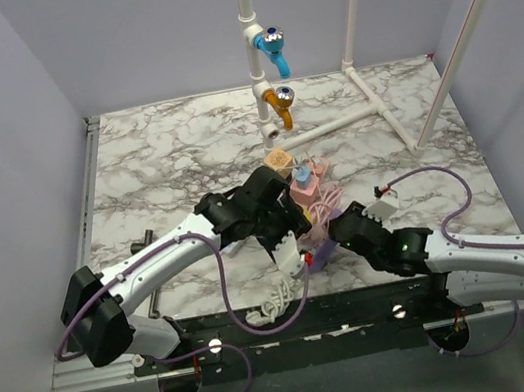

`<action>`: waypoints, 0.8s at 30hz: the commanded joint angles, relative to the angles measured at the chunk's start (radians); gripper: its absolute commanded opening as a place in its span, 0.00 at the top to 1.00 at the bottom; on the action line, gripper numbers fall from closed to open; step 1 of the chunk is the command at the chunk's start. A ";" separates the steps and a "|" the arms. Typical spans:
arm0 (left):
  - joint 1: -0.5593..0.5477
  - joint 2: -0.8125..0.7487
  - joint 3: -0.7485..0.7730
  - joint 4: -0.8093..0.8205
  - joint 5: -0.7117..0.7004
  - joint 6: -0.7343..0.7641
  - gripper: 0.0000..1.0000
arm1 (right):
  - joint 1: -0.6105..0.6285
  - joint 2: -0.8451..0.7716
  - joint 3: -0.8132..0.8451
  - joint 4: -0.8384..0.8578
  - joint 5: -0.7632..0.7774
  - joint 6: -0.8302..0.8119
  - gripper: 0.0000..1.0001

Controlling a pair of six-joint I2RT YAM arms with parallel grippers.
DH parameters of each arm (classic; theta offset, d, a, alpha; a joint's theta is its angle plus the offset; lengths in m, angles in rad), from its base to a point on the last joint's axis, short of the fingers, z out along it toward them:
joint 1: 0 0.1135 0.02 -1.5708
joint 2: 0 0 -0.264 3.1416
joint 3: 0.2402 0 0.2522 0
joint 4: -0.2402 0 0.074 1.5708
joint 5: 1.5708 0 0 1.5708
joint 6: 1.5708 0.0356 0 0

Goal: Pull the plug off the socket
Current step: Remove the plug from the socket.

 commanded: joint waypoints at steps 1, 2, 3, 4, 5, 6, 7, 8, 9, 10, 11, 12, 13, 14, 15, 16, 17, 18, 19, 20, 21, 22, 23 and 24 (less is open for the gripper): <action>-0.004 -0.099 -0.016 -0.027 -0.021 0.019 1.00 | 0.017 -0.042 -0.043 -0.192 0.001 -0.068 0.85; -0.004 -0.114 -0.014 -0.037 -0.025 0.003 1.00 | 0.017 -0.056 -0.035 -0.192 -0.001 -0.081 0.75; -0.004 -0.132 -0.012 -0.044 -0.024 -0.016 1.00 | 0.017 -0.070 -0.029 -0.192 -0.002 -0.096 0.62; -0.004 -0.150 -0.011 -0.046 -0.023 -0.044 1.00 | 0.017 -0.087 -0.023 -0.192 -0.002 -0.110 0.50; -0.004 -0.175 -0.014 -0.043 -0.019 -0.066 1.00 | 0.017 -0.106 -0.017 -0.192 -0.002 -0.127 0.40; -0.005 -0.198 -0.019 -0.030 -0.015 -0.100 1.00 | 0.016 -0.123 -0.007 -0.192 -0.004 -0.142 0.33; -0.005 -0.226 -0.023 -0.020 -0.006 -0.130 1.00 | 0.018 -0.144 0.001 -0.191 -0.006 -0.162 0.26; -0.005 -0.251 -0.031 -0.006 0.001 -0.160 1.00 | 0.017 -0.163 0.010 -0.189 -0.011 -0.179 0.22; -0.005 -0.282 -0.042 0.007 0.008 -0.178 1.00 | 0.017 -0.189 0.018 -0.185 -0.015 -0.204 0.18; -0.005 -0.315 -0.054 0.018 0.013 -0.196 1.00 | 0.016 -0.208 0.026 -0.179 -0.024 -0.232 0.15; -0.006 -0.346 -0.073 0.035 0.017 -0.209 1.00 | 0.017 -0.228 0.036 -0.175 -0.033 -0.256 0.12; -0.007 -0.380 -0.093 0.056 0.025 -0.219 1.00 | 0.017 -0.246 0.048 -0.175 -0.043 -0.285 0.10; -0.007 -0.409 -0.118 0.082 0.029 -0.231 1.00 | 0.017 -0.267 0.065 -0.173 -0.056 -0.315 0.08; -0.007 -0.445 -0.138 0.105 0.036 -0.239 1.00 | 0.016 -0.286 0.080 -0.171 -0.069 -0.354 0.07; -0.007 -0.475 -0.163 0.140 0.041 -0.252 1.00 | 0.016 -0.311 0.103 -0.169 -0.084 -0.391 0.06; -0.006 -0.508 -0.183 0.170 0.049 -0.263 1.00 | 0.017 -0.345 0.118 -0.155 -0.109 -0.445 0.05; -0.006 -0.534 -0.205 0.204 0.051 -0.272 1.00 | 0.017 -0.371 0.137 -0.143 -0.125 -0.491 0.05; -0.006 -0.562 -0.222 0.231 0.056 -0.281 1.00 | 0.017 -0.407 0.157 -0.126 -0.153 -0.543 0.04; -0.006 -0.584 -0.237 0.246 0.063 -0.282 1.00 | 0.018 -0.437 0.174 -0.109 -0.185 -0.592 0.04; -0.005 -0.601 -0.239 0.244 0.071 -0.290 1.00 | 0.017 -0.464 0.198 -0.093 -0.218 -0.640 0.03; -0.005 -0.611 -0.231 0.229 0.082 -0.298 1.00 | 0.017 -0.476 0.224 -0.087 -0.248 -0.677 0.02; -0.005 -0.613 -0.218 0.204 0.085 -0.308 1.00 | 0.016 -0.476 0.259 -0.090 -0.272 -0.716 0.01; -0.005 -0.613 -0.206 0.189 0.086 -0.318 1.00 | 0.017 -0.459 0.305 -0.104 -0.299 -0.752 0.01; -0.005 -0.615 -0.204 0.195 0.085 -0.327 1.00 | 0.017 -0.442 0.333 -0.109 -0.325 -0.774 0.00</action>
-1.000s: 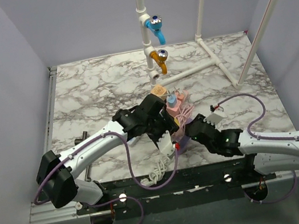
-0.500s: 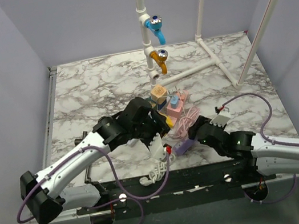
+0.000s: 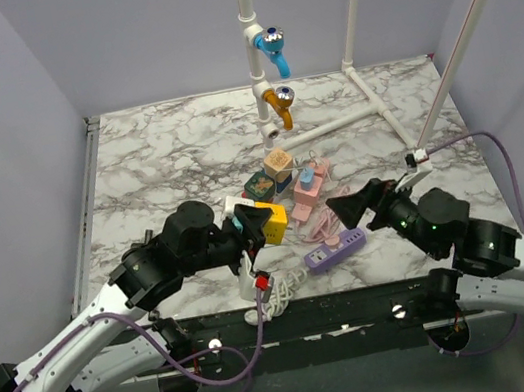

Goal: Pull the plug off the socket
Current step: Remove the plug from the socket.

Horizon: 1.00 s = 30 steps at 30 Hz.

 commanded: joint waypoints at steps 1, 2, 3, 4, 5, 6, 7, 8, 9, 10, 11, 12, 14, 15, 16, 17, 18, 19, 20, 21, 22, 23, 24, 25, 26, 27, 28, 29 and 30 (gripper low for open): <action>-0.005 -0.034 0.036 0.096 0.046 -0.058 1.00 | 0.007 0.046 0.139 0.017 -0.169 -0.229 0.00; -0.005 -0.040 0.032 0.121 0.045 -0.058 1.00 | 0.006 0.067 0.162 0.022 -0.203 -0.247 0.00; -0.005 -0.048 0.028 0.148 0.044 -0.052 1.00 | 0.006 0.094 0.182 0.032 -0.239 -0.271 0.00; -0.005 -0.054 0.022 0.171 0.046 -0.050 1.00 | 0.006 0.120 0.196 0.047 -0.276 -0.288 0.00; -0.005 -0.059 0.021 0.194 0.047 -0.043 1.00 | 0.006 0.142 0.211 0.063 -0.303 -0.301 0.00; -0.005 -0.063 0.023 0.205 0.049 -0.035 1.00 | 0.006 0.167 0.222 0.085 -0.345 -0.319 0.00; -0.004 -0.064 0.028 0.215 0.051 -0.028 1.00 | 0.006 0.186 0.237 0.102 -0.372 -0.335 0.00; -0.005 -0.065 0.033 0.227 0.050 -0.027 1.00 | 0.005 0.207 0.251 0.120 -0.400 -0.349 0.00; -0.005 -0.067 0.041 0.235 0.049 -0.026 1.00 | 0.006 0.225 0.261 0.131 -0.419 -0.361 0.00; -0.005 -0.068 0.050 0.235 0.050 -0.026 1.00 | 0.006 0.242 0.275 0.140 -0.440 -0.379 0.00; -0.005 -0.067 0.061 0.231 0.053 -0.024 1.00 | 0.006 0.259 0.287 0.144 -0.463 -0.392 0.00; -0.005 -0.065 0.071 0.218 0.055 -0.015 1.00 | 0.005 0.273 0.300 0.152 -0.500 -0.410 0.00; -0.006 -0.063 0.087 0.192 0.061 0.004 1.00 | 0.006 0.307 0.326 0.153 -0.531 -0.432 0.00; -0.006 -0.064 0.086 0.190 0.061 0.007 1.00 | 0.006 0.321 0.338 0.155 -0.531 -0.437 0.00; -0.007 -0.067 0.084 0.189 0.060 0.010 1.00 | 0.006 0.329 0.346 0.158 -0.546 -0.440 0.00; -0.008 -0.071 0.082 0.189 0.060 0.012 1.00 | 0.005 0.334 0.347 0.169 -0.566 -0.441 0.00; -0.008 -0.074 0.081 0.190 0.058 0.013 1.00 | 0.006 0.334 0.346 0.181 -0.573 -0.440 0.00; -0.008 -0.077 0.080 0.190 0.054 0.012 1.00 | 0.006 0.329 0.339 0.197 -0.579 -0.440 0.00; -0.008 -0.078 0.081 0.190 0.052 0.008 1.00 | 0.005 0.323 0.331 0.212 -0.582 -0.440 0.00; -0.008 -0.080 0.082 0.189 0.051 0.004 1.00 | 0.006 0.318 0.318 0.233 -0.587 -0.438 0.00; -0.008 -0.081 0.084 0.186 0.050 0.005 1.00 | 0.006 0.313 0.309 0.253 -0.593 -0.437 0.00; -0.008 -0.082 0.084 0.186 0.050 0.007 1.00 | 0.005 0.310 0.303 0.266 -0.599 -0.436 0.00; -0.008 -0.084 0.086 0.188 0.052 0.006 1.00 | 0.006 0.312 0.299 0.278 -0.604 -0.434 0.00; -0.008 -0.084 0.087 0.188 0.054 0.006 1.00 | 0.005 0.318 0.297 0.286 -0.606 -0.435 0.00; -0.008 -0.085 0.090 0.186 0.058 0.007 1.00 | 0.005 0.327 0.295 0.294 -0.607 -0.437 0.00; -0.009 -0.085 0.094 0.186 0.060 0.007 1.00 | 0.006 0.338 0.296 0.299 -0.608 -0.439 0.00; -0.008 -0.085 0.097 0.187 0.064 0.010 1.00 | 0.006 0.349 0.301 0.303 -0.611 -0.442 0.00; -0.008 -0.084 0.101 0.189 0.067 0.009 1.00 | 0.005 0.363 0.303 0.307 -0.611 -0.445 0.00; -0.009 -0.084 0.105 0.190 0.071 0.010 1.00 | 0.006 0.375 0.309 0.313 -0.609 -0.449 0.00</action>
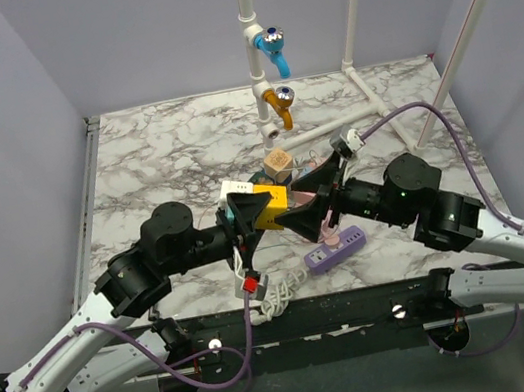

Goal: Pull the plug off the socket
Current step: Remove the plug from the socket.

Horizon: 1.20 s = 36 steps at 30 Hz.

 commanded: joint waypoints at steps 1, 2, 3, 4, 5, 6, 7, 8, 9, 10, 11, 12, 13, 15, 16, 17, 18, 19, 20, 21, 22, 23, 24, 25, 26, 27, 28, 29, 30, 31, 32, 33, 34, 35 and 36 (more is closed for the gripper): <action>-0.005 -0.022 0.064 0.055 0.045 0.025 1.00 | 0.005 0.051 0.005 0.060 -0.034 -0.034 0.00; -0.006 -0.022 0.068 0.056 0.048 0.024 1.00 | 0.007 0.062 0.013 0.065 -0.036 -0.040 0.00; -0.008 -0.022 0.072 0.055 0.050 0.023 1.00 | 0.006 0.076 0.023 0.072 -0.037 -0.044 0.00; -0.009 -0.023 0.075 0.055 0.052 0.024 1.00 | 0.006 0.085 0.029 0.073 -0.043 -0.049 0.00; -0.011 -0.024 0.076 0.057 0.054 0.023 1.00 | 0.006 0.099 0.039 0.072 -0.052 -0.054 0.00; -0.013 -0.025 0.078 0.063 0.054 0.023 1.00 | 0.005 0.114 0.046 0.072 -0.063 -0.058 0.00; -0.015 -0.026 0.078 0.073 0.054 0.019 1.00 | 0.004 0.125 0.057 0.100 -0.068 -0.062 0.00; -0.016 -0.028 0.078 0.084 0.052 0.015 1.00 | 0.003 0.139 0.063 0.104 -0.076 -0.062 0.00; -0.019 -0.029 0.078 0.090 0.051 0.012 1.00 | -0.001 0.147 0.068 0.113 -0.082 -0.064 0.00; -0.020 -0.031 0.077 0.094 0.051 0.012 1.00 | -0.003 0.154 0.068 0.122 -0.091 -0.065 0.00; -0.020 -0.034 0.076 0.094 0.053 0.014 1.00 | -0.008 0.157 0.067 0.139 -0.100 -0.062 0.00; -0.020 -0.037 0.074 0.094 0.052 0.017 1.00 | -0.014 0.161 0.063 0.155 -0.114 -0.060 0.00; -0.022 -0.041 0.072 0.095 0.053 0.020 1.00 | -0.017 0.164 0.062 0.170 -0.117 -0.056 0.00; -0.022 -0.047 0.067 0.091 0.056 0.028 1.00 | -0.026 0.171 0.061 0.198 -0.134 -0.047 0.03; -0.022 -0.051 0.066 0.090 0.056 0.033 1.00 | -0.028 0.175 0.059 0.214 -0.140 -0.045 0.05; -0.023 -0.055 0.064 0.090 0.058 0.036 1.00 | -0.029 0.178 0.059 0.224 -0.146 -0.042 0.07; -0.023 -0.057 0.063 0.089 0.058 0.038 1.00 | -0.032 0.182 0.057 0.238 -0.150 -0.038 0.10; -0.023 -0.059 0.063 0.091 0.056 0.040 1.00 | -0.035 0.187 0.058 0.244 -0.156 -0.034 0.12; -0.023 -0.059 0.065 0.089 0.056 0.041 1.00 | -0.038 0.191 0.059 0.251 -0.162 -0.027 0.16; -0.023 -0.059 0.070 0.087 0.056 0.040 1.00 | -0.042 0.197 0.059 0.258 -0.173 -0.022 0.20; -0.023 -0.058 0.075 0.082 0.056 0.040 1.00 | -0.043 0.200 0.059 0.268 -0.179 -0.016 0.24; -0.023 -0.058 0.080 0.077 0.057 0.044 1.00 | -0.044 0.203 0.056 0.278 -0.190 -0.011 0.28; -0.023 -0.058 0.082 0.075 0.057 0.047 1.00 | -0.044 0.205 0.053 0.286 -0.196 -0.007 0.32; -0.023 -0.060 0.083 0.074 0.057 0.053 1.00 | -0.045 0.205 0.050 0.295 -0.204 -0.004 0.34; -0.024 -0.061 0.083 0.074 0.059 0.055 1.00 | -0.045 0.205 0.047 0.303 -0.208 0.000 0.34; -0.023 -0.061 0.081 0.075 0.059 0.058 1.00 | -0.045 0.205 0.044 0.310 -0.212 0.003 0.34; -0.023 -0.062 0.080 0.077 0.060 0.060 1.00 | -0.048 0.205 0.041 0.312 -0.213 0.005 0.34; -0.023 -0.062 0.077 0.079 0.059 0.062 1.00 | -0.048 0.205 0.041 0.315 -0.217 0.007 0.34; -0.023 -0.064 0.075 0.082 0.058 0.062 1.00 | -0.048 0.204 0.039 0.316 -0.224 0.011 0.34; -0.023 -0.064 0.072 0.083 0.057 0.064 1.00 | -0.048 0.205 0.039 0.318 -0.231 0.011 0.34; -0.023 -0.064 0.070 0.085 0.058 0.062 1.00 | -0.048 0.203 0.035 0.320 -0.235 0.014 0.34; -0.023 -0.065 0.068 0.086 0.058 0.063 1.00 | -0.048 0.201 0.032 0.320 -0.234 0.016 0.34; -0.023 -0.066 0.066 0.089 0.059 0.066 1.00 | -0.049 0.202 0.029 0.321 -0.235 0.019 0.36; -0.023 -0.067 0.062 0.095 0.059 0.068 1.00 | -0.049 0.200 0.024 0.322 -0.237 0.025 0.39; -0.023 -0.069 0.056 0.103 0.057 0.072 1.00 | -0.049 0.199 0.021 0.324 -0.239 0.027 0.43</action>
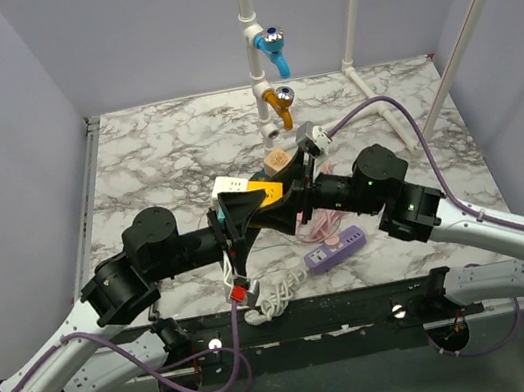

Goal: Pull the plug off the socket
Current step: Remove the plug from the socket.

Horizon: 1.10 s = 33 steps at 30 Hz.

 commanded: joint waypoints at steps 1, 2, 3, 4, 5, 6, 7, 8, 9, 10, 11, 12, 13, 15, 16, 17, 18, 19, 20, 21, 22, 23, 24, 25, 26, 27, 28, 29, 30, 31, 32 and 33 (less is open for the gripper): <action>-0.009 -0.025 0.009 0.112 0.040 0.060 1.00 | -0.008 -0.001 -0.013 0.078 -0.029 0.054 0.48; -0.009 -0.028 -0.001 0.124 0.035 0.065 0.92 | -0.009 -0.002 -0.016 0.074 -0.022 0.057 0.56; -0.009 -0.030 -0.008 0.137 0.031 0.067 0.72 | -0.010 -0.005 -0.019 0.068 -0.016 0.057 0.63; -0.009 -0.033 -0.015 0.147 0.025 0.062 0.50 | -0.010 -0.012 -0.024 0.059 -0.007 0.058 0.72; -0.009 -0.035 -0.016 0.154 0.019 0.056 0.35 | -0.010 -0.019 -0.031 0.051 0.001 0.056 0.79; -0.009 -0.035 -0.016 0.153 0.009 0.049 0.25 | -0.010 -0.032 -0.037 0.045 0.011 0.057 0.87; -0.009 -0.037 -0.012 0.149 0.004 0.035 0.10 | -0.011 -0.043 -0.047 0.036 0.020 0.057 0.93; -0.008 -0.038 -0.008 0.134 -0.004 0.026 0.02 | -0.013 -0.056 -0.052 0.029 0.030 0.055 0.99; -0.009 -0.038 0.000 0.119 -0.011 0.018 0.02 | -0.015 -0.066 -0.057 0.019 0.036 0.052 0.99; -0.009 -0.041 0.004 0.101 -0.018 0.012 0.01 | -0.015 -0.077 -0.059 0.011 0.040 0.049 0.99; -0.009 -0.044 0.009 0.091 -0.029 -0.002 0.02 | -0.016 -0.085 -0.060 0.002 0.043 0.045 0.99; -0.009 -0.048 0.012 0.079 -0.038 -0.009 0.02 | -0.016 -0.091 -0.060 -0.004 0.043 0.039 0.99; -0.009 -0.053 0.018 0.067 -0.049 -0.015 0.02 | -0.015 -0.097 -0.059 -0.015 0.043 0.035 0.99; -0.009 -0.062 0.029 0.034 -0.068 -0.027 0.02 | -0.016 -0.107 -0.055 -0.034 0.036 0.022 0.99; -0.009 -0.065 0.034 0.011 -0.079 -0.029 0.01 | -0.015 -0.110 -0.053 -0.042 0.031 0.016 0.99; -0.009 -0.066 0.043 -0.012 -0.091 -0.032 0.01 | -0.017 -0.114 -0.050 -0.050 0.028 0.009 0.99; -0.009 -0.068 0.049 -0.035 -0.102 -0.030 0.02 | -0.015 -0.117 -0.048 -0.059 0.024 0.002 0.99; -0.009 -0.068 0.055 -0.061 -0.110 -0.024 0.01 | -0.017 -0.119 -0.045 -0.068 0.020 -0.002 0.99; -0.009 -0.069 0.057 -0.077 -0.118 -0.019 0.02 | -0.017 -0.119 -0.040 -0.075 0.013 -0.008 0.99; -0.009 -0.070 0.057 -0.093 -0.125 -0.009 0.02 | -0.016 -0.117 -0.034 -0.081 0.002 -0.013 0.99; -0.009 -0.070 0.058 -0.108 -0.135 0.004 0.02 | -0.017 -0.114 -0.028 -0.088 -0.006 -0.016 0.99; -0.009 -0.067 0.058 -0.122 -0.141 0.013 0.02 | -0.015 -0.110 -0.019 -0.097 -0.016 -0.019 0.99; -0.008 -0.065 0.058 -0.130 -0.145 0.017 0.02 | -0.016 -0.105 -0.012 -0.105 -0.021 -0.020 0.99; -0.009 -0.063 0.060 -0.144 -0.145 0.023 0.02 | -0.016 -0.100 -0.005 -0.110 -0.025 -0.021 0.99; -0.008 -0.058 0.060 -0.154 -0.142 0.028 0.01 | -0.016 -0.095 -0.001 -0.111 -0.028 -0.018 0.99; -0.008 -0.054 0.060 -0.162 -0.139 0.032 0.01 | -0.016 -0.092 0.005 -0.111 -0.033 -0.017 0.99; -0.008 -0.050 0.060 -0.175 -0.135 0.038 0.02 | -0.016 -0.087 0.009 -0.111 -0.038 -0.016 0.99; -0.009 -0.043 0.060 -0.185 -0.136 0.045 0.01 | -0.016 -0.083 0.014 -0.106 -0.042 -0.011 0.99; -0.009 -0.034 0.060 -0.202 -0.139 0.051 0.02 | -0.016 -0.080 0.018 -0.103 -0.043 -0.009 0.99; -0.008 -0.024 0.063 -0.221 -0.144 0.053 0.02 | -0.017 -0.078 0.022 -0.100 -0.045 -0.006 0.99; -0.008 -0.016 0.066 -0.245 -0.145 0.053 0.02 | -0.015 -0.075 0.027 -0.096 -0.043 -0.004 0.99; -0.009 -0.010 0.068 -0.261 -0.144 0.050 0.01 | -0.016 -0.074 0.030 -0.091 -0.040 -0.003 0.99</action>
